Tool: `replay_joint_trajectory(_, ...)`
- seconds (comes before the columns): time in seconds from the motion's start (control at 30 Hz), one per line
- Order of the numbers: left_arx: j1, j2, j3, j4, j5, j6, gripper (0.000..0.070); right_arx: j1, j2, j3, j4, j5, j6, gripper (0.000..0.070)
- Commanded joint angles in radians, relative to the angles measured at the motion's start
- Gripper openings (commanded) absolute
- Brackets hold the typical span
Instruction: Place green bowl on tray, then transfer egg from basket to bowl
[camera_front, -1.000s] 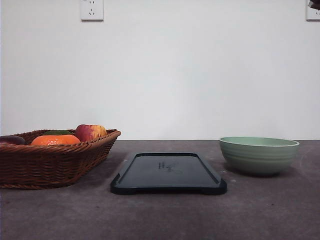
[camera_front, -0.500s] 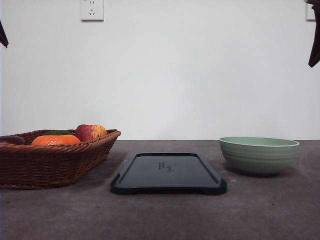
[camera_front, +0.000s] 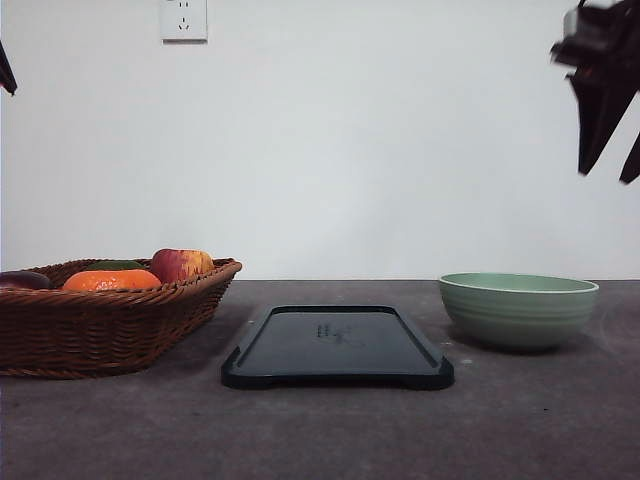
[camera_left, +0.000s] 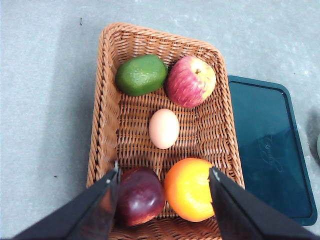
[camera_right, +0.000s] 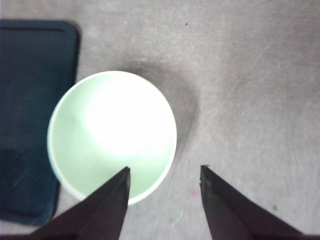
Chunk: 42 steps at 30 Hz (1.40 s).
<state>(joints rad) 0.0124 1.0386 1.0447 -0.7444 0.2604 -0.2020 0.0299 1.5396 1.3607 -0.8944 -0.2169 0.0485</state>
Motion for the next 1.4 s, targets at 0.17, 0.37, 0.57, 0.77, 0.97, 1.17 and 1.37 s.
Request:
replay_joint_trajectory(0.17, -0.001, 0.005, 0.026, 0.008, 0.002, 0.01, 0.0357, 0.001, 0.134, 0.028, 0.018, 0.0, -0.036, 0.0265)
replay_joint_trajectory(0.37, -0.001, 0.005, 0.026, 0.008, 0.002, 0.01, 0.0357, 0.007, 0.223, 0.028, 0.039, 0.0, -0.042, 0.0265)
replay_joint_trajectory(0.57, -0.001, 0.005, 0.026, 0.008, 0.002, 0.01, 0.0357, 0.019, 0.285, 0.028, 0.053, 0.0, -0.044, 0.0108)
replay_joint_trajectory(0.77, -0.001, 0.005, 0.026, 0.007, 0.002, 0.01, 0.0357, 0.026, 0.307, 0.032, 0.051, 0.007, -0.045, 0.0002)
replay_joint_trajectory(0.97, -0.001, 0.005, 0.026, 0.007, 0.002, 0.01, 0.0357, 0.04, 0.306, 0.15, -0.109, 0.003, -0.038, 0.0002)
replay_joint_trajectory(1.17, -0.001, 0.006, 0.026, 0.008, 0.002, 0.01, 0.0357, 0.121, 0.306, 0.323, -0.263, -0.005, -0.03, 0.0002)
replay_joint_trajectory(1.37, -0.001, 0.007, 0.026, 0.008, 0.002, 0.01, 0.0357, 0.239, 0.339, 0.455, -0.268, -0.016, -0.024, 0.0003)
